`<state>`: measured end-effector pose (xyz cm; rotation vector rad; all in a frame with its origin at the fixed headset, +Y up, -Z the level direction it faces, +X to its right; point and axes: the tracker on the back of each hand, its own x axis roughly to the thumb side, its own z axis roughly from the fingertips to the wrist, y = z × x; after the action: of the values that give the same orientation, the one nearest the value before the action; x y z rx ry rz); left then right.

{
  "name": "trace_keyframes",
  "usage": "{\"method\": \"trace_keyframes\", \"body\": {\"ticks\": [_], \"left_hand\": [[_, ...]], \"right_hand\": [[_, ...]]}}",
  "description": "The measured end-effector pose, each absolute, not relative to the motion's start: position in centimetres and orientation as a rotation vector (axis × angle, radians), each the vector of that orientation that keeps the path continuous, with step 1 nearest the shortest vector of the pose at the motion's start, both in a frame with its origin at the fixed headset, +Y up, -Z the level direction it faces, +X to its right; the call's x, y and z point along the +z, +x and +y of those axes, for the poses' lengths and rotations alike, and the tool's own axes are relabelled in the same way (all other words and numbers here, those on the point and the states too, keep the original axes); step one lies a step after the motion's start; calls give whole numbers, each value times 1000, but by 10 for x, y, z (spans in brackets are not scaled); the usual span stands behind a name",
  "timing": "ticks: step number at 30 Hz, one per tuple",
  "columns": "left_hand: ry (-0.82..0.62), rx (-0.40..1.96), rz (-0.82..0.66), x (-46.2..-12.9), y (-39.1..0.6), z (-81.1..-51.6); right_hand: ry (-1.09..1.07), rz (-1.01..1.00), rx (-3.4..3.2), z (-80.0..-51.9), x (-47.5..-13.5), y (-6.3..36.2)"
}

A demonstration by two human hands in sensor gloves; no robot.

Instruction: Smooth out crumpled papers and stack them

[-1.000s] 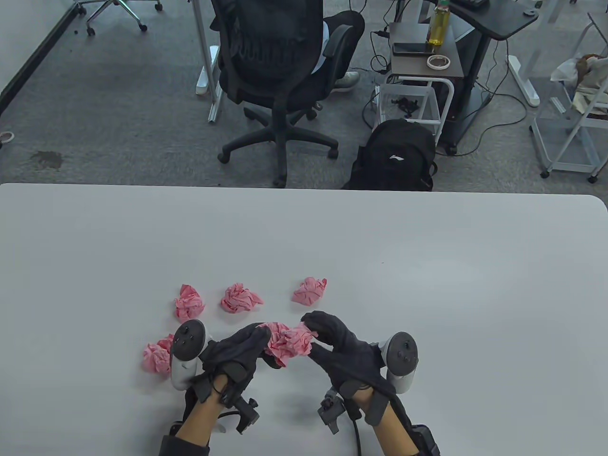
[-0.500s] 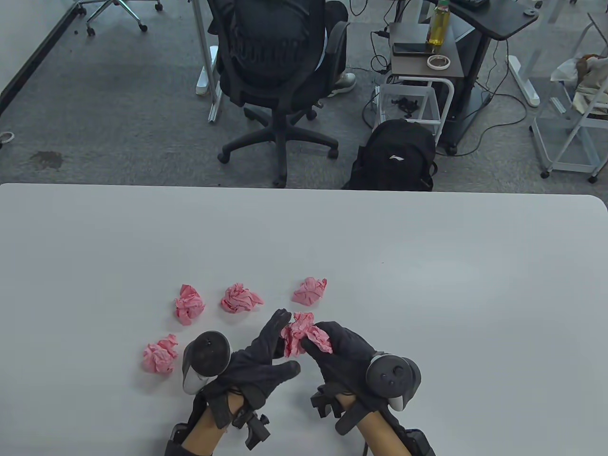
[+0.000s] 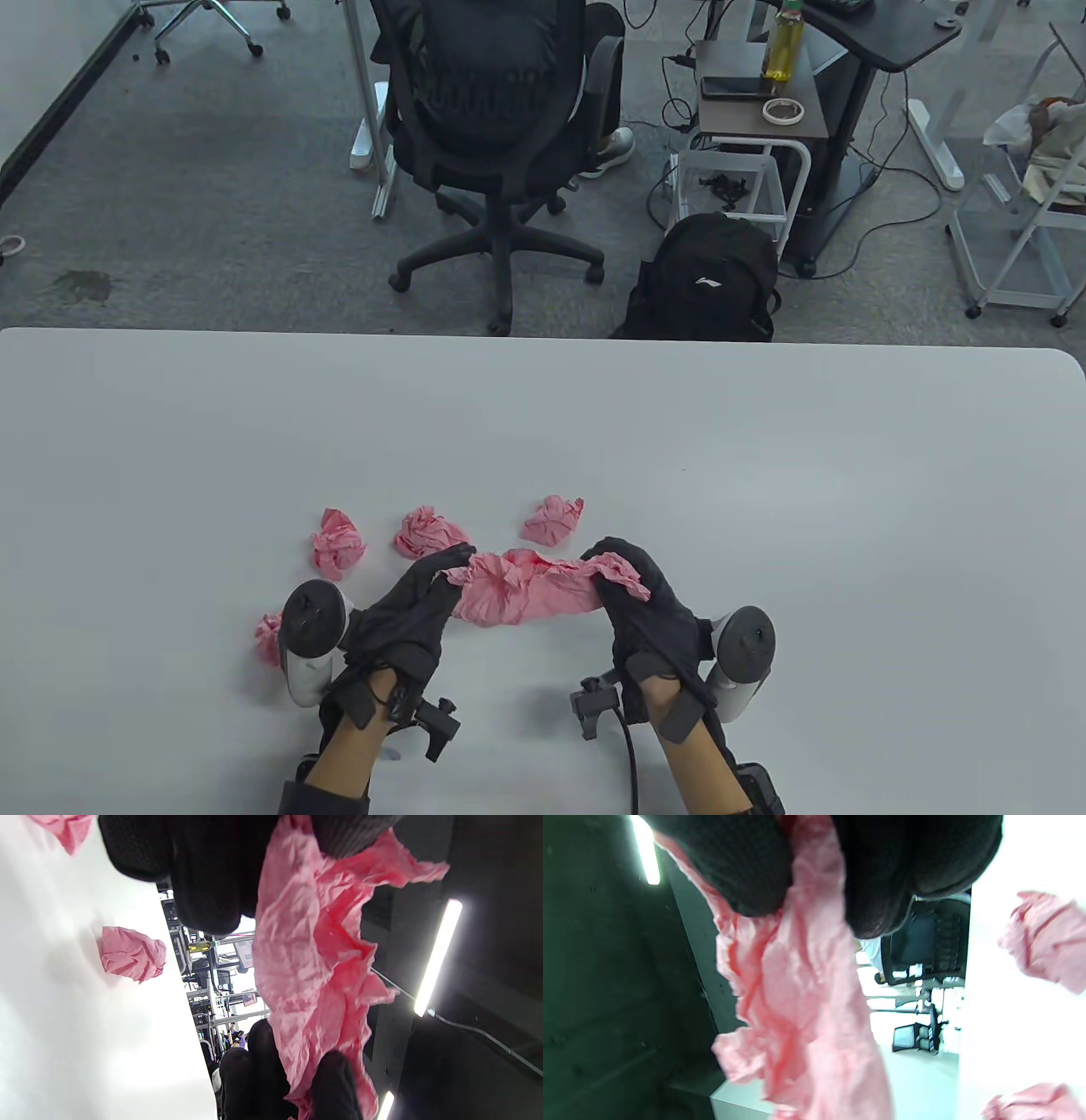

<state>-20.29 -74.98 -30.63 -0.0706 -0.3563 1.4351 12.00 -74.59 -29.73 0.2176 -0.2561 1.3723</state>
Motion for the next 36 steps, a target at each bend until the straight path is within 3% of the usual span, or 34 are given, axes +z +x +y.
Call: {"method": "trace_keyframes", "body": {"ticks": [7, 10, 13, 21, 25, 30, 36], "left_hand": [[-106, 1613, -372, -312, -214, -756], [-190, 1646, -646, -315, -205, -751], [-280, 1700, -766, -311, -193, -749], [-201, 1437, -556, -310, -192, -749], [-211, 1182, -658, -305, -181, -740], [-111, 1009, -625, -299, -173, -734], [-74, 1044, -604, -296, -169, -732]], "right_hand": [[214, -245, 1354, -746, -301, 130], [186, -279, 1373, -746, -301, 133], [218, -293, 1347, -743, -301, 135], [329, -279, 1342, -736, -300, 130], [387, -303, 1459, -732, -298, 127], [480, -230, 1458, -731, -298, 117], [499, -205, 1468, -730, -296, 110]]}}
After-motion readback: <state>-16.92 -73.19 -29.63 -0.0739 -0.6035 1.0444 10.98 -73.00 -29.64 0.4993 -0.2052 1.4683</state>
